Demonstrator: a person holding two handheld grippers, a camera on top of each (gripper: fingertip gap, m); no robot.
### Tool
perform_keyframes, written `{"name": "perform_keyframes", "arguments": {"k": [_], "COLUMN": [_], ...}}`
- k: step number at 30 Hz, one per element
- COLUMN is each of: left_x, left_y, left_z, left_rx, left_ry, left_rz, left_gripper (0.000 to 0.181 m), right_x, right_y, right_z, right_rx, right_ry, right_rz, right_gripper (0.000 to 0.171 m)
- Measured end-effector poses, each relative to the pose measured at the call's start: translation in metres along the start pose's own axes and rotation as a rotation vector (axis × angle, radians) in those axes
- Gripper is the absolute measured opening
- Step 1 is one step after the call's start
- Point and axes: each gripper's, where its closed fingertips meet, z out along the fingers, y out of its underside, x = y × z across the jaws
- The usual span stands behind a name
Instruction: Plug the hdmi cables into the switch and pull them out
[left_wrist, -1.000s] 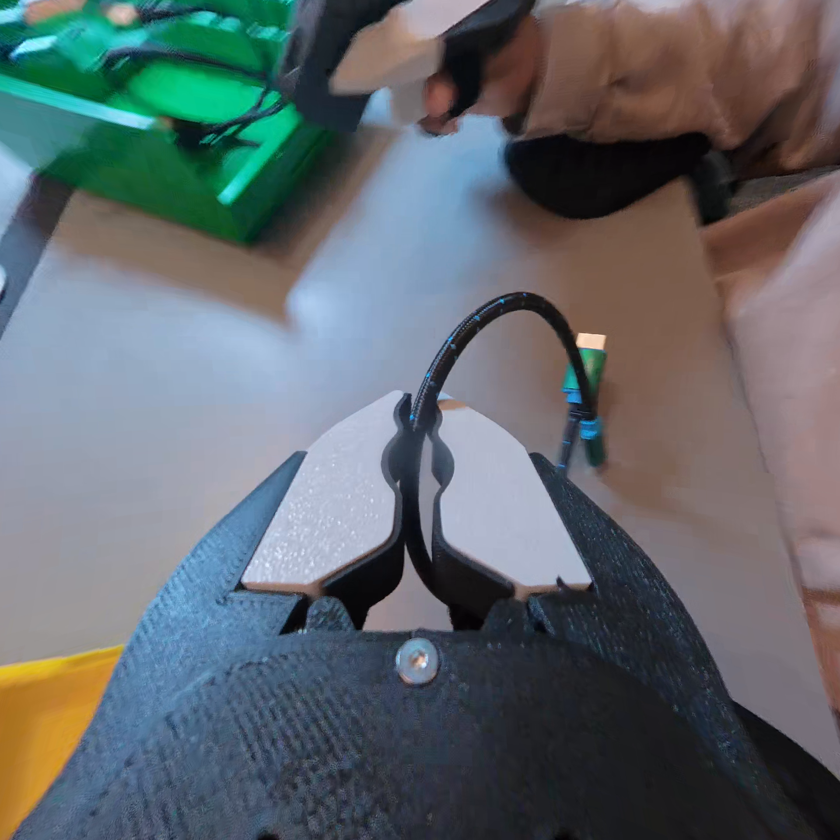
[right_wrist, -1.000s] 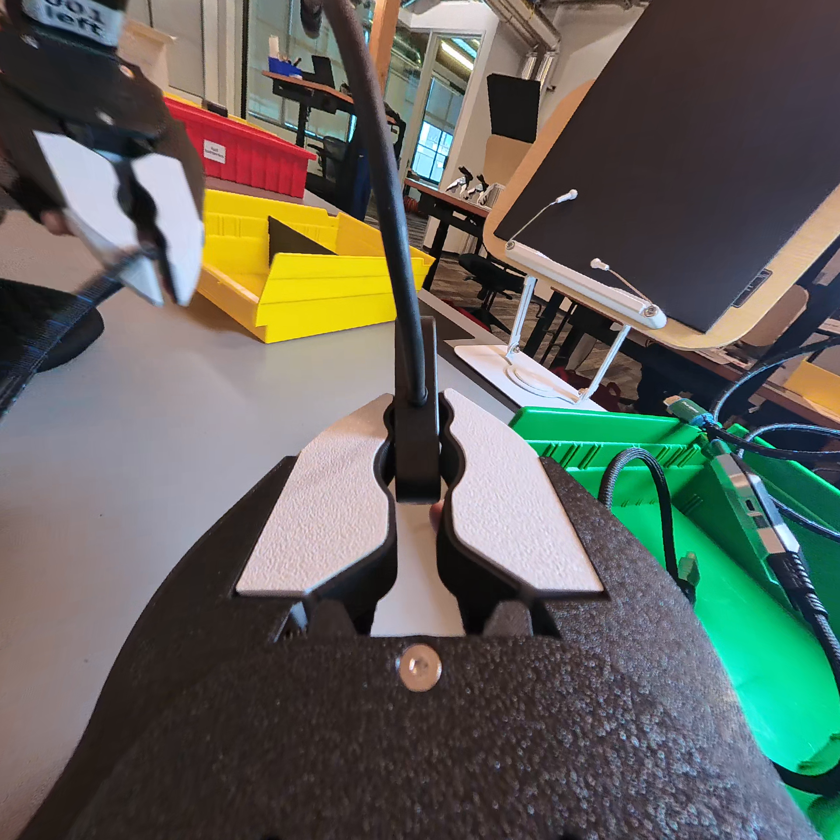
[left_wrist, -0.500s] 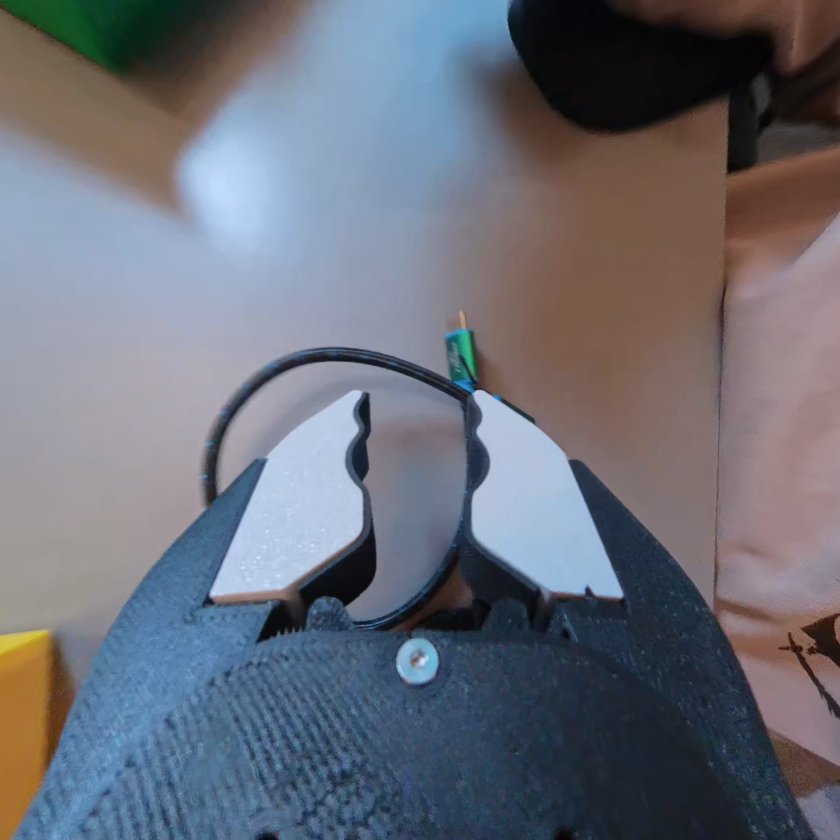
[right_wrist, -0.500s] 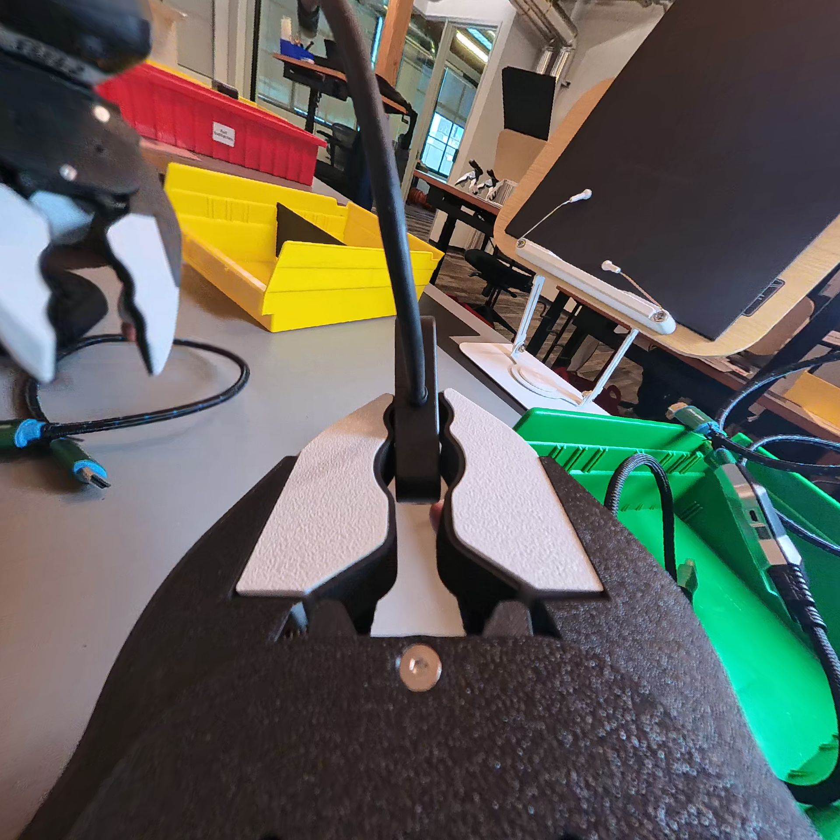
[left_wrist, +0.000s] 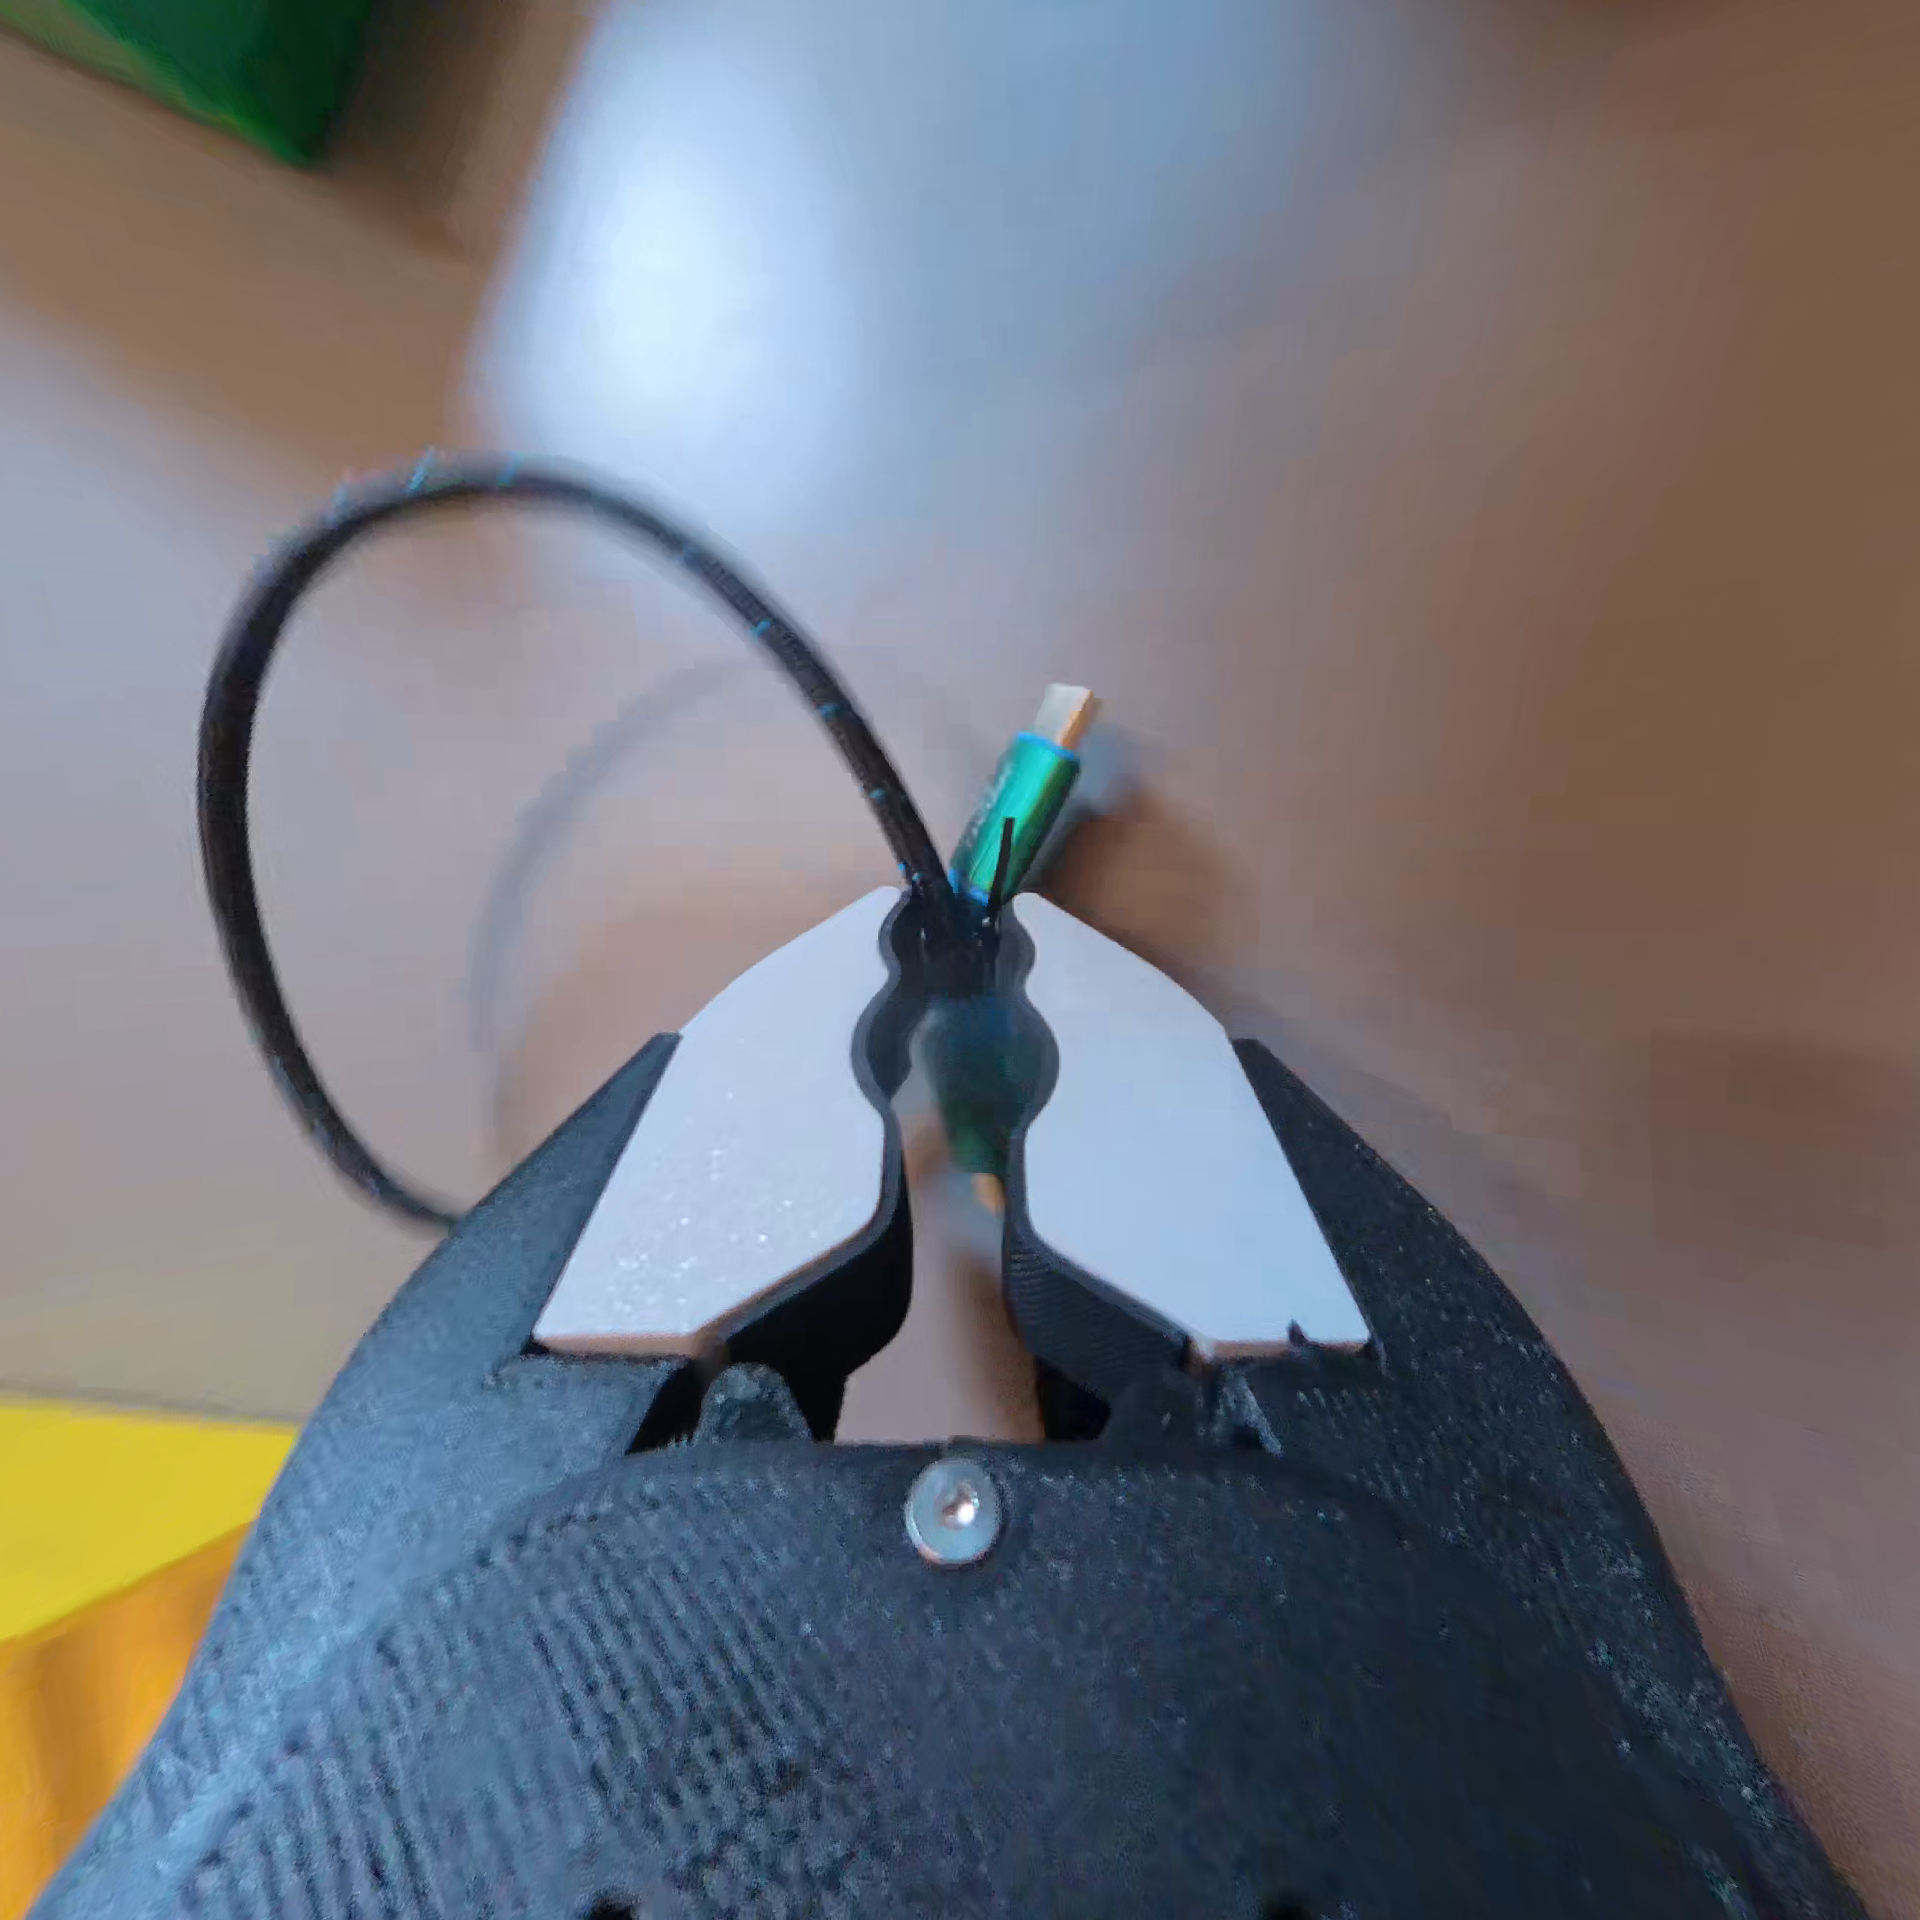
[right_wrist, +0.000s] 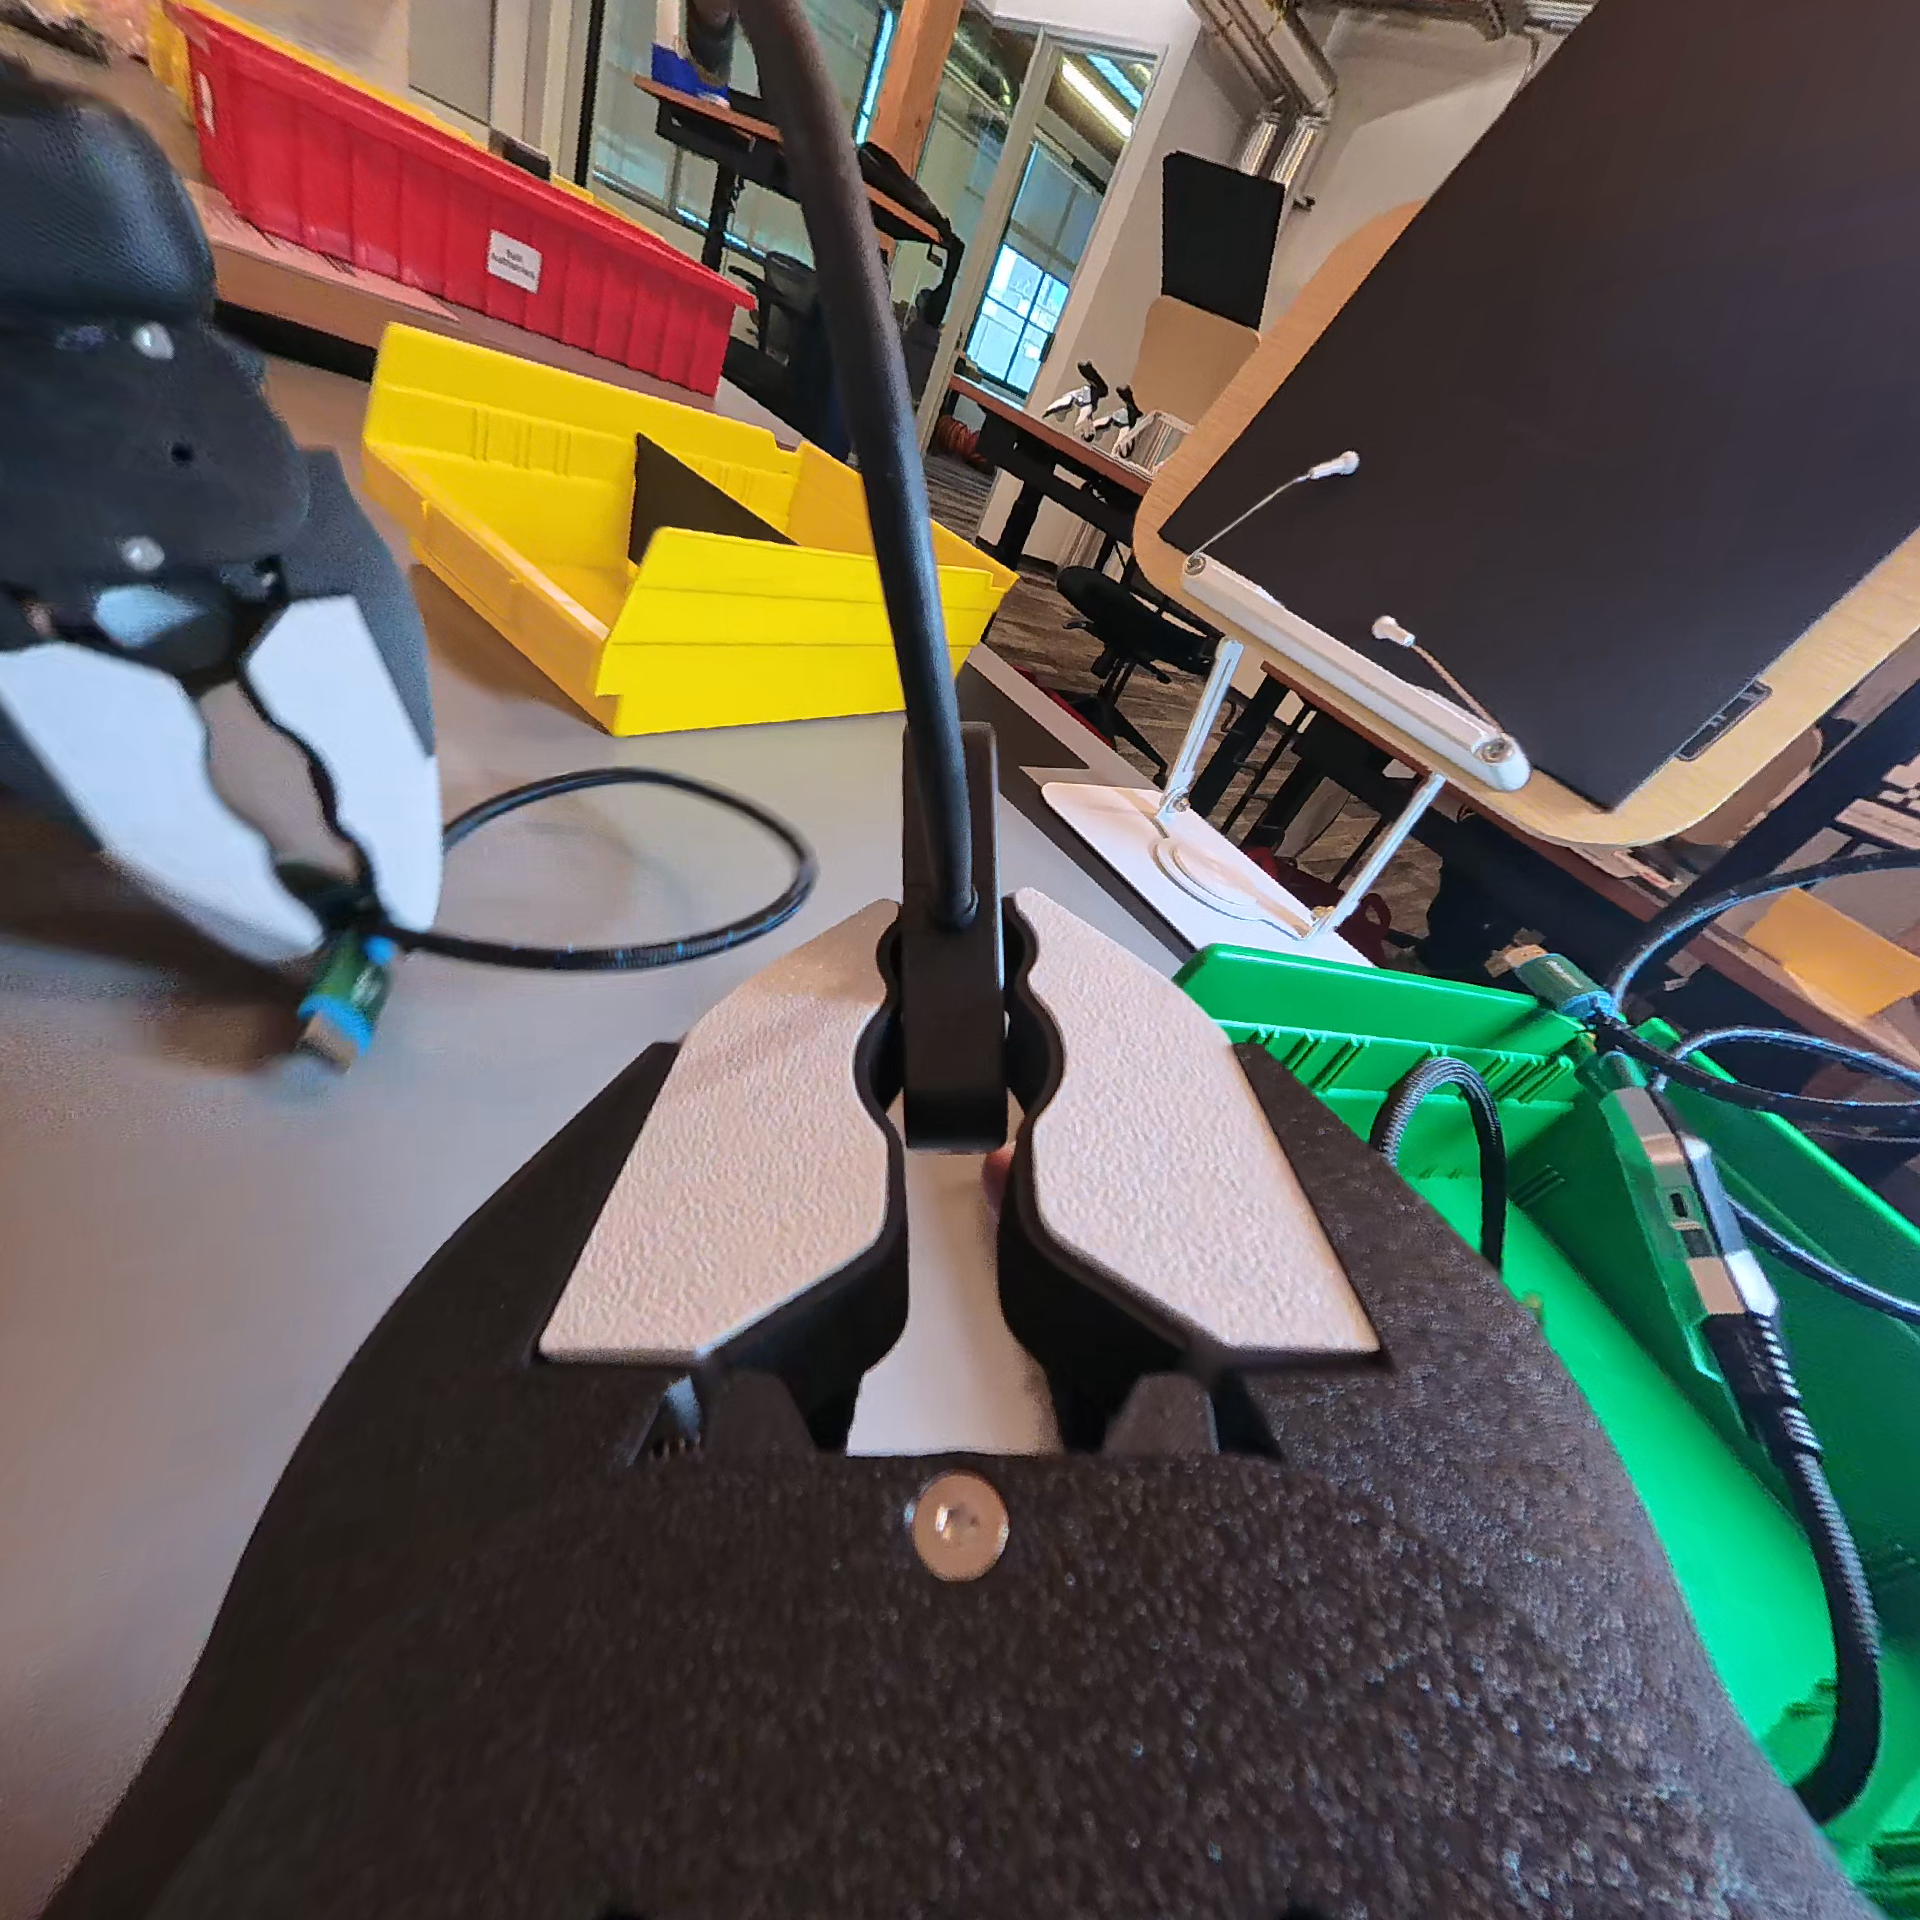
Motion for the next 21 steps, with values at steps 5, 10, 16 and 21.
{"name": "perform_keyframes", "arguments": {"k": [5,10,16,21], "left_x": [-0.068,-0.112,-0.091,-0.065], "left_y": [0.008,0.001,-0.041,-0.049], "left_z": [-0.026,-0.046,-0.04,-0.028], "left_rx": [0.028,0.055,0.116,0.121], "left_ry": [-0.268,-0.405,-0.379,-0.372], "left_rz": [-0.017,0.004,0.104,0.153], "left_gripper": [0.014,0.014,0.014,0.014], "right_x": [-0.011,-0.033,-0.054,-0.067], "right_y": [-0.002,0.0,0.015,0.021], "right_z": [0.0,0.004,0.013,0.018], "right_rx": [0.01,-0.014,-0.118,-0.138], "right_ry": [-0.021,-0.055,-0.045,-0.094], "right_rz": [-0.128,-0.351,-0.665,-0.676], "right_gripper": [0.014,0.014,0.014,0.014]}}
